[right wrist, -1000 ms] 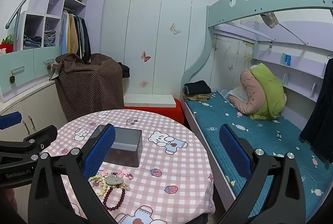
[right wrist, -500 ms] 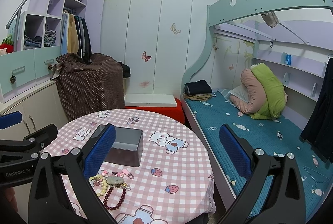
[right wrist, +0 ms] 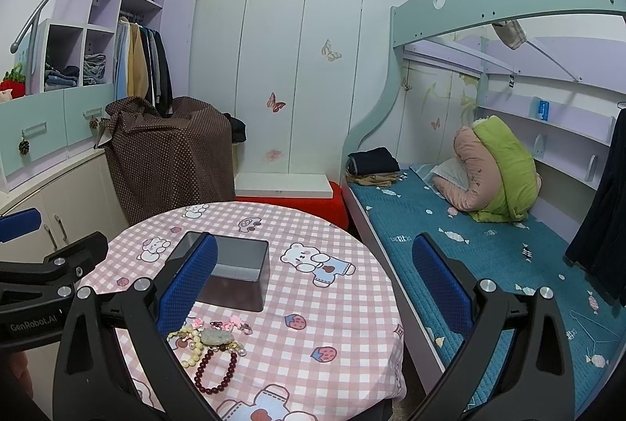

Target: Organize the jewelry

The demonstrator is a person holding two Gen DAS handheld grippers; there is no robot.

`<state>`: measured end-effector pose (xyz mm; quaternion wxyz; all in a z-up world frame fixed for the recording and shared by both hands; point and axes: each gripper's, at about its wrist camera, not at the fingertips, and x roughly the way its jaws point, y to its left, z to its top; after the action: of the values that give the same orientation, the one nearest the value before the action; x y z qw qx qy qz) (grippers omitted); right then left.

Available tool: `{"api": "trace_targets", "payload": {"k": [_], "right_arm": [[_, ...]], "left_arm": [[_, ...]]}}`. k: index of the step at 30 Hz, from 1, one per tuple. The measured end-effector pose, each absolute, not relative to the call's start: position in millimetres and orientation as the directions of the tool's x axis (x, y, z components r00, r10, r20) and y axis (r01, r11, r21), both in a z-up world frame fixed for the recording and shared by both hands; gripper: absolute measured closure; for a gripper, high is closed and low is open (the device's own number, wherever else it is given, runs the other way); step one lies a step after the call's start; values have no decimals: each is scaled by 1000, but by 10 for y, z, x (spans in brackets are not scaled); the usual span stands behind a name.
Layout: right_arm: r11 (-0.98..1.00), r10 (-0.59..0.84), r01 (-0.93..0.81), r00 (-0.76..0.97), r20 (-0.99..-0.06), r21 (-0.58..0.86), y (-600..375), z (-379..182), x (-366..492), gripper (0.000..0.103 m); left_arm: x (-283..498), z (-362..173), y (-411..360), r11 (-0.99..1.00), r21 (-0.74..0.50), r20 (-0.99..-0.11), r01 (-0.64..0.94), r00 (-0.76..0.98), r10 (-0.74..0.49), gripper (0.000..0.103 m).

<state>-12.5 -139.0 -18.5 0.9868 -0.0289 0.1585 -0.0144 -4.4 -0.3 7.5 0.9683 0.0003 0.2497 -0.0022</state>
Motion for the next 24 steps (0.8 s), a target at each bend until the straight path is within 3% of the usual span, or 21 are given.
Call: {"api": "trace_targets", "payload": {"k": [24], "right_arm": [[997, -38, 17, 948, -316, -71, -1385, -225, -111, 7]], "left_arm": [[-41, 36, 1, 1000, 2, -485, 0, 874, 1, 5]]}}
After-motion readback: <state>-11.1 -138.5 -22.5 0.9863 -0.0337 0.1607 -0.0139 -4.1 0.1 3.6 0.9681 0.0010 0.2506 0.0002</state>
